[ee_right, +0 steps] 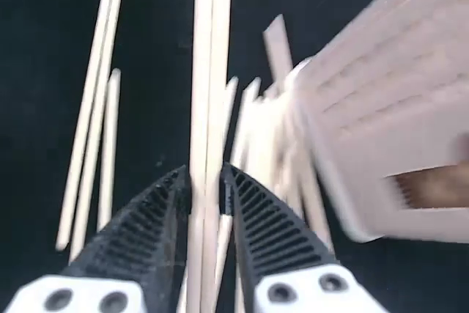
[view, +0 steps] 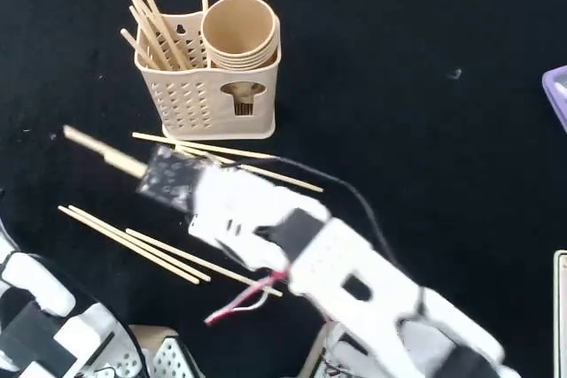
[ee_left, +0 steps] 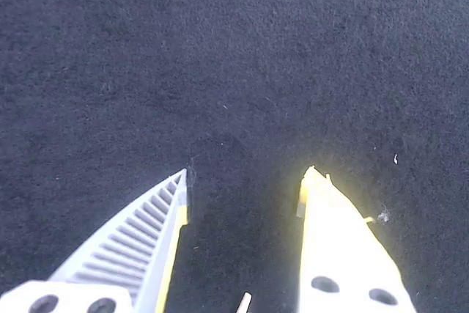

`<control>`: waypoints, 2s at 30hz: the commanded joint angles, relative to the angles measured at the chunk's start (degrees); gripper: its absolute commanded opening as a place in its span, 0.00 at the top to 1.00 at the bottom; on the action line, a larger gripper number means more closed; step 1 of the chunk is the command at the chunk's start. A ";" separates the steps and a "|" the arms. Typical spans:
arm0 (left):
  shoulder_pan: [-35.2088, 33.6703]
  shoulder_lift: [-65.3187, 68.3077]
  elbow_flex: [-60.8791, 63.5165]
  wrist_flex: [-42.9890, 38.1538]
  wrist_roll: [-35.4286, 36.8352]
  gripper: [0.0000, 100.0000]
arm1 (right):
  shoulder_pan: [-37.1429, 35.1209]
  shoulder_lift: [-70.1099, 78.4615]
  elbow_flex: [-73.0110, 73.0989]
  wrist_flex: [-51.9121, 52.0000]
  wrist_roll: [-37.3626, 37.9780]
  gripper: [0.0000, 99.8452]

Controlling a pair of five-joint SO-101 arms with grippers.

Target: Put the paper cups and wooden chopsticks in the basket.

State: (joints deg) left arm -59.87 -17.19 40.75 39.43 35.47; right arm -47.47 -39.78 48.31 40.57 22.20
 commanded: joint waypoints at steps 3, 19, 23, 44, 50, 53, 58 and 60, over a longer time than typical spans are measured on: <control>0.84 -2.02 -0.66 -0.79 0.00 0.76 | 4.66 -12.79 -5.67 -8.09 -0.62 0.99; 0.84 -2.02 -0.66 -0.53 0.00 0.76 | 12.92 11.65 -16.75 -54.24 -17.85 0.99; 0.84 -2.02 -0.75 -0.53 0.00 0.76 | 13.27 22.02 -25.45 -55.03 -16.26 0.99; 0.92 -2.02 -0.66 -0.53 0.00 0.76 | 14.33 49.10 -38.55 -55.03 -16.18 0.99; 0.92 -2.02 -0.75 -0.53 0.00 0.76 | 13.01 42.77 -35.21 -47.56 -16.26 0.87; 0.92 -2.02 -0.75 -0.53 0.00 0.76 | 12.84 39.16 -35.47 -39.03 -16.62 0.83; 0.92 -2.02 -0.75 -0.53 0.00 0.76 | 12.66 30.55 -35.12 -33.93 -16.53 0.83; 0.92 -2.02 -0.75 -0.53 0.00 0.76 | 12.57 25.63 -35.12 -28.57 -16.35 0.83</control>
State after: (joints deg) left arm -59.52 -17.19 40.75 39.43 35.47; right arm -35.16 -5.41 13.67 6.55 5.58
